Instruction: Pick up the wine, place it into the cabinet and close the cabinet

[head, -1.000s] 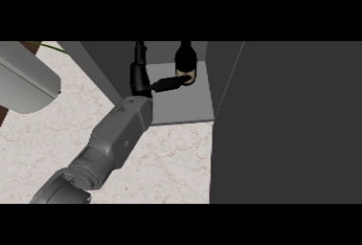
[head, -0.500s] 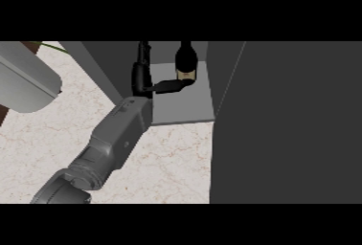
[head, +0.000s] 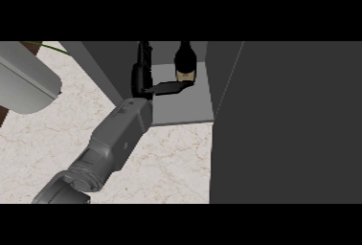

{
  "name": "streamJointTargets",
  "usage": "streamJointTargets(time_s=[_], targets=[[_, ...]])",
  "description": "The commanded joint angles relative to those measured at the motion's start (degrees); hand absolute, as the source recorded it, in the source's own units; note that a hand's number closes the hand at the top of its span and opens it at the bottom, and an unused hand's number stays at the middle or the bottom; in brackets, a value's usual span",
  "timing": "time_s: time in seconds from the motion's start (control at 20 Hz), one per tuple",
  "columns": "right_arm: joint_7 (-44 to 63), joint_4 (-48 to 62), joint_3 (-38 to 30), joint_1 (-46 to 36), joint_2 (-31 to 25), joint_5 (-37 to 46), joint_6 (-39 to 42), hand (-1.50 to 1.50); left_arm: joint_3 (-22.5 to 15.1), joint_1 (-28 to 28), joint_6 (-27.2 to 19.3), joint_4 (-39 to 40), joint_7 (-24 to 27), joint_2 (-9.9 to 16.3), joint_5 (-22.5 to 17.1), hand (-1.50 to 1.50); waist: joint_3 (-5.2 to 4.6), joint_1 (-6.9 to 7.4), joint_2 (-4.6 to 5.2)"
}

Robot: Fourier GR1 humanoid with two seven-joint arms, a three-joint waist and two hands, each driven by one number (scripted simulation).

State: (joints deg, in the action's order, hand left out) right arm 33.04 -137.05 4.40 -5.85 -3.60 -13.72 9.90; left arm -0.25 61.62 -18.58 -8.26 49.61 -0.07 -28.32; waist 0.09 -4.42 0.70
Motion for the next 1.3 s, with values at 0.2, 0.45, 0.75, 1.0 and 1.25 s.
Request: streamJointTargets(time_s=[0.2, 0.45, 0.75, 1.0, 1.25], targets=[[1.75, -2.57, -3.03, -0.23, -1.34, -3.37, -0.33, -1.50, -3.33, -3.81, 1.25, -3.25, -1.65, 0.07, -7.03, -1.50, -0.12, 0.85, -0.32], [1.52, -2.73, 1.40, 0.04, 0.49, 0.96, -1.39, -1.50, -10.19, -8.26, 0.07, -8.24, -1.27, 0.07, -12.12, -1.50, -0.14, 1.30, -0.43], [3.35, -5.61, -0.37, 0.52, -0.01, 0.65, -3.05, -1.50, -26.57, -19.12, -9.30, -27.30, -4.95, 0.07, -18.95, -1.50, -0.11, 2.55, -1.03], [-1.15, -5.77, -1.19, 6.14, -0.66, 0.73, -0.18, -1.50, -31.79, -26.29, -15.67, -37.49, -3.80, 0.07, -17.07, -1.50, -0.06, 4.01, -0.94], [1.01, -7.10, 1.05, 5.26, -0.03, 2.98, -2.16, -1.50, -36.98, -29.52, -22.58, -45.89, -5.37, 0.07, -16.00, -1.50, -0.09, 4.05, -0.86]])
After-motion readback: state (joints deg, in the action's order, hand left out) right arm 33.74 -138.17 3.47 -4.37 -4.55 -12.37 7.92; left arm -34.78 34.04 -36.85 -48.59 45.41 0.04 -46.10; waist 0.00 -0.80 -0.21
